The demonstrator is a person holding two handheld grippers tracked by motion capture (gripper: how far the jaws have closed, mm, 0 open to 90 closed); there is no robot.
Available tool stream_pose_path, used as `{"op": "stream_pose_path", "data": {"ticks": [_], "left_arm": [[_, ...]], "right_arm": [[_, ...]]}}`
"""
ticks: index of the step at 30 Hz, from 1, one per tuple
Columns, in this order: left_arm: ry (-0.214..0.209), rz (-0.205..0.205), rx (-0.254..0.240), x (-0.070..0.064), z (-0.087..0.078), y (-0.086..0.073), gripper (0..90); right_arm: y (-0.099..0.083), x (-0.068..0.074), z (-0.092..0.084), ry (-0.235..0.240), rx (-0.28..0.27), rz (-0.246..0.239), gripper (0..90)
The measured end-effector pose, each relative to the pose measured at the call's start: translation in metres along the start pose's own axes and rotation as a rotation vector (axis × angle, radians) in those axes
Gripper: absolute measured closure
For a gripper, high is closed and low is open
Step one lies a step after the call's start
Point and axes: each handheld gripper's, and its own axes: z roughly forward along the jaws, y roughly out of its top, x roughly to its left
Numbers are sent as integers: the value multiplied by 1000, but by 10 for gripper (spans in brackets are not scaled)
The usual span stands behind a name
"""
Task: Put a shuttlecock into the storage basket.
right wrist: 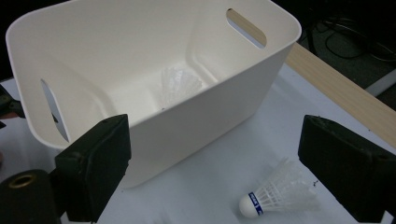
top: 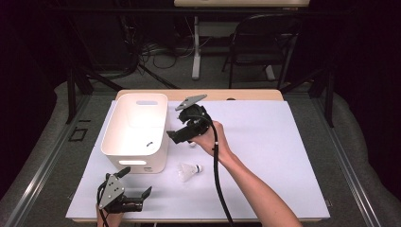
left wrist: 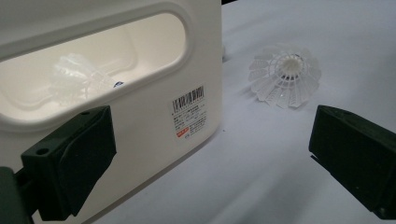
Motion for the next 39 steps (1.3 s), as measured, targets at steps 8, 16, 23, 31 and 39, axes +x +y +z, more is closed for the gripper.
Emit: {"op": "stream_pose_path", "data": {"ticks": [8,16,23,31,39], "left_arm": [[-3,-3,3,0,1,0,5],[-9,-7,0,0,0,0,7],[-14,-4,4,-1,1,0,7],[-21,0,7,-2,3,0,5],[-24,3,9,-2,3,0,6]], "right_arm": [[-26,-9,-10,-18,23,-3,59],[-57,-12,-25,-24,15,7,56],[-83,-14,-34,-38,23,20,54],[-111,-16,-43,-55,29,41,56],[-137,-16,-50,-71,31,69,55]]}}
